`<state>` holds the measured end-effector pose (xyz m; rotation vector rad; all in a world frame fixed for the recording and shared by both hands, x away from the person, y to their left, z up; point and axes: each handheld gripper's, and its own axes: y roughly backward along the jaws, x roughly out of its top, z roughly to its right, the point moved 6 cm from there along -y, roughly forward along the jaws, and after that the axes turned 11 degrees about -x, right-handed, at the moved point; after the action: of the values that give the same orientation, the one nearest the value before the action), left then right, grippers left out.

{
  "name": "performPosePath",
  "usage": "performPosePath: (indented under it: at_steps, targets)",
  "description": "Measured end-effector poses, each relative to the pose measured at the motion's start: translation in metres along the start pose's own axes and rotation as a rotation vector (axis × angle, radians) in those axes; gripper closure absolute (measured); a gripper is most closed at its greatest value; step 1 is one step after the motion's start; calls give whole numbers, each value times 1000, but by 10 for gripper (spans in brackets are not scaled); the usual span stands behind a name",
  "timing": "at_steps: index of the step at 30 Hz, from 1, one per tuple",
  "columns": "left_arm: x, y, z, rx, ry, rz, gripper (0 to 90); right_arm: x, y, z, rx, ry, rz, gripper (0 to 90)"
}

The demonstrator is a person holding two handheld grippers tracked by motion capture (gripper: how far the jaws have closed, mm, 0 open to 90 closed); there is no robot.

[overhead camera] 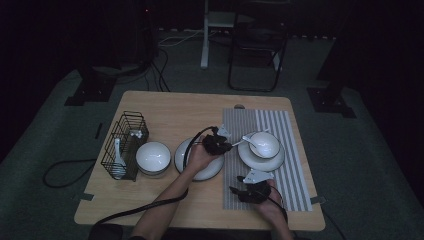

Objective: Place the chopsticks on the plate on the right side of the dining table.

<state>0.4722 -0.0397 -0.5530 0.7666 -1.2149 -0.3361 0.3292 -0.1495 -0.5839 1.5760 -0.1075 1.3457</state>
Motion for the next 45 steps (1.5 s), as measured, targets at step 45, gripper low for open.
performPosePath:
  at_steps: [45]
  targets:
    - [-5, 6, 5, -53, 8, -1, 776, 0, 0, 0, 0, 1, 1, 480]
